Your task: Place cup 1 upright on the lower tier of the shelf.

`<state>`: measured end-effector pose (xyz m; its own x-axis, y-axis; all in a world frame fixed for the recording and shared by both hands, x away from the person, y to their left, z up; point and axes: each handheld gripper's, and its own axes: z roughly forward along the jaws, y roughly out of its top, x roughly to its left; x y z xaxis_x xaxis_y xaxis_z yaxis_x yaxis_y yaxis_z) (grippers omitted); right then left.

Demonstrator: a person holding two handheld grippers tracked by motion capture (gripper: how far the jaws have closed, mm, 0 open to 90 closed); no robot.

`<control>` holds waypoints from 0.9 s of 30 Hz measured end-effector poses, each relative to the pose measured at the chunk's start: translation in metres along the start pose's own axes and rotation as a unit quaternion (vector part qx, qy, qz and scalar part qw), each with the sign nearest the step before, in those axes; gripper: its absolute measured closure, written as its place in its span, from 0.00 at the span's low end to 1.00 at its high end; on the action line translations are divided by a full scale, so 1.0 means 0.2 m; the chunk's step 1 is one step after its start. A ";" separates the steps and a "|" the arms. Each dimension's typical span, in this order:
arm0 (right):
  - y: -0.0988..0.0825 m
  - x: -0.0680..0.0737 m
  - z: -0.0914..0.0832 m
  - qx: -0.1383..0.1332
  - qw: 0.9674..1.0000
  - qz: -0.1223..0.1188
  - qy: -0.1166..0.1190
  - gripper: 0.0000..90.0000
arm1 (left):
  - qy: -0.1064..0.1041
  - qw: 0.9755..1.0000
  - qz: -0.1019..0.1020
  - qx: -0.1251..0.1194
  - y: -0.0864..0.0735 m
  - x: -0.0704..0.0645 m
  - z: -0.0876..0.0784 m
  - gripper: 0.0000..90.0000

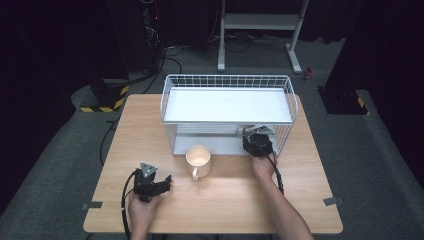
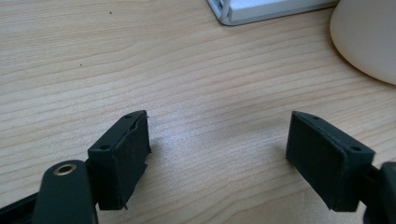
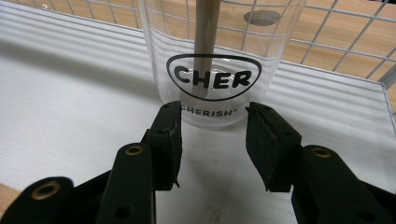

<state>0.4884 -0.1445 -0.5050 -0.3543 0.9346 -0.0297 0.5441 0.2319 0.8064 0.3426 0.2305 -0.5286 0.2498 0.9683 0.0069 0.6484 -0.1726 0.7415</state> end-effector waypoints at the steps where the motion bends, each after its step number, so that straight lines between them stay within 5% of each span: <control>1: 0.00 0.00 0.00 0.003 1.000 0.007 -0.001 0.61 | 0.000 1.000 0.000 0.000 0.00 0.00 0.00 0.24; 8: -0.02 -0.02 -0.07 -0.012 0.999 0.015 0.042 0.50 | 0.000 1.000 0.000 0.000 0.00 0.00 0.00 0.24; 27: -0.08 -0.09 -0.22 -0.029 0.997 0.018 0.074 0.39 | 0.001 1.000 -0.001 -0.001 0.00 0.00 0.00 0.24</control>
<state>0.4528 -0.1765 -0.4907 -0.4459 0.8911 0.0841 0.5147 0.1784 0.8386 0.3428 0.2304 -0.5287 0.2480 0.9687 0.0066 0.6475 -0.1708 0.7427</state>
